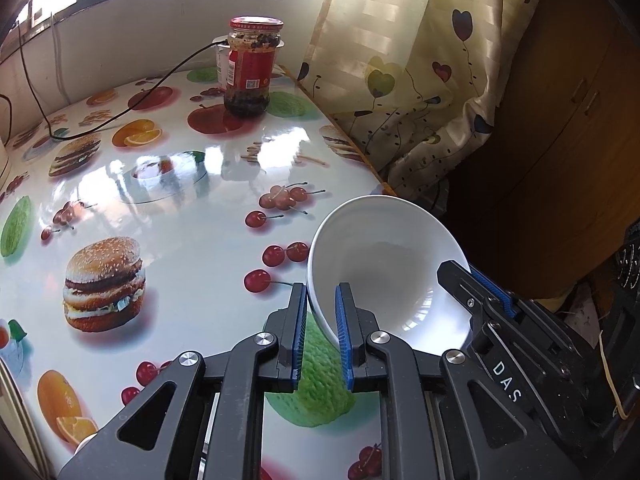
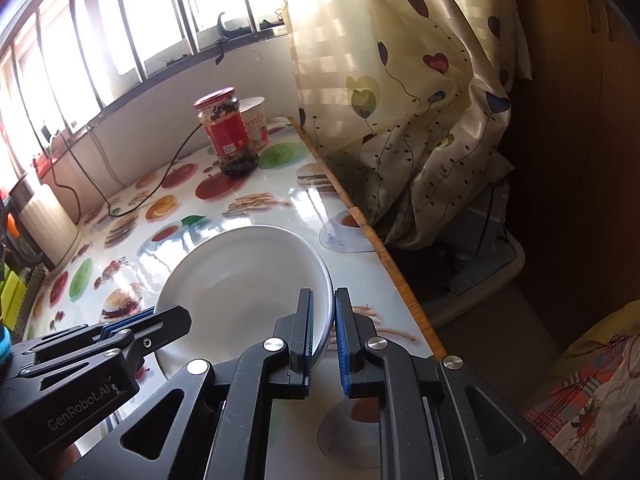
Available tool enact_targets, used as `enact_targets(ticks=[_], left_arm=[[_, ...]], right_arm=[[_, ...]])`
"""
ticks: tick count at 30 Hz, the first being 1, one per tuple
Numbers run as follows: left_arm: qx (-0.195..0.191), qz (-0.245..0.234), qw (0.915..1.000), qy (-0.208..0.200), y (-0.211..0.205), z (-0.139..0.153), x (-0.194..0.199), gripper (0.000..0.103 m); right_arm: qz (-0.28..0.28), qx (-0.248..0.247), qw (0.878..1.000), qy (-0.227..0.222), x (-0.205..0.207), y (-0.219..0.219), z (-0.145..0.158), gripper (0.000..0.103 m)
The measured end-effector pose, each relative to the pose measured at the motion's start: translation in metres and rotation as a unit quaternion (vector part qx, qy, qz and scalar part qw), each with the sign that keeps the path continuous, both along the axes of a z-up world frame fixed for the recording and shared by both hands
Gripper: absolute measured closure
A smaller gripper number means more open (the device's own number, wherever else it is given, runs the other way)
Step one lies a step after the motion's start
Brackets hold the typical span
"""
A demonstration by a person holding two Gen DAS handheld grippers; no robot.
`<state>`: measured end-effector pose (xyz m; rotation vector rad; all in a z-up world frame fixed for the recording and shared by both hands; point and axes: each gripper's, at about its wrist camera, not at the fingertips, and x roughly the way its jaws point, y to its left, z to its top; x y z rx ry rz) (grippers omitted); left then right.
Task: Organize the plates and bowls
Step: 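Lift the blue-striped bowl with the left tool, then carry the blue-striped bowl with the left tool and lower it onto the white bowls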
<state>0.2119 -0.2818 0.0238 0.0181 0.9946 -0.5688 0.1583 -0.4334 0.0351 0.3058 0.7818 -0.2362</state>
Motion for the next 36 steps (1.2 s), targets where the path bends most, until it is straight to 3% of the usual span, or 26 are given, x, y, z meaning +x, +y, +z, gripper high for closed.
enact_targets(ticks=[36], left_arm=[[-0.036, 0.019, 0.9987, -0.032, 0.065, 0.037, -0.033, 0.088]], right_arm=[[0.023, -0.013, 0.999, -0.043, -0.038, 0.063, 0.043, 0.092]])
